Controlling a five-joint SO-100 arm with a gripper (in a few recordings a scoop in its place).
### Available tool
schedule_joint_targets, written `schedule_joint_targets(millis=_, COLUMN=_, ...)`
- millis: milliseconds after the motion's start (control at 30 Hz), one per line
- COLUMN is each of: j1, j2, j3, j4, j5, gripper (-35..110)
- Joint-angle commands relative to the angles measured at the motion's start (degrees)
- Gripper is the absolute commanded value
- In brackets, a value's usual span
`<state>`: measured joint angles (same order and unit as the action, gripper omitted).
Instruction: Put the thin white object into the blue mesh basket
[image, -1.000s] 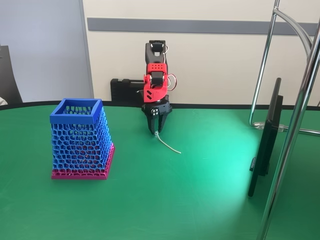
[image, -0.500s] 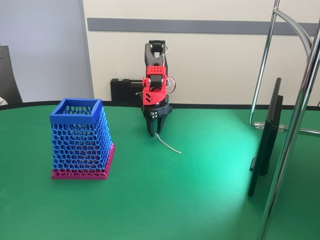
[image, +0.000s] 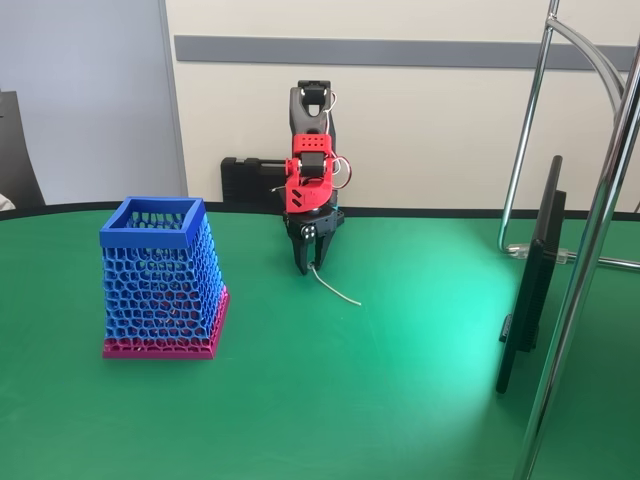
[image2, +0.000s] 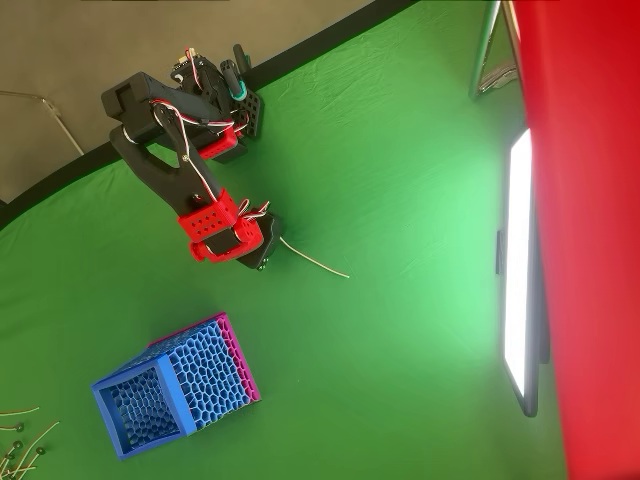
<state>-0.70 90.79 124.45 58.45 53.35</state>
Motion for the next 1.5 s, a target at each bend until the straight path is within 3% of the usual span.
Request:
schedule_joint_targets(millis=0, j1=-0.18, j2=0.18, j3=0.09, j4=-0.88, j5=-0.35, gripper=18)
schedule_joint_targets(millis=1467, j1=0.70, j2=-0.70, j3=-0.62, j4=-3.25, j5=-1.67, gripper=3)
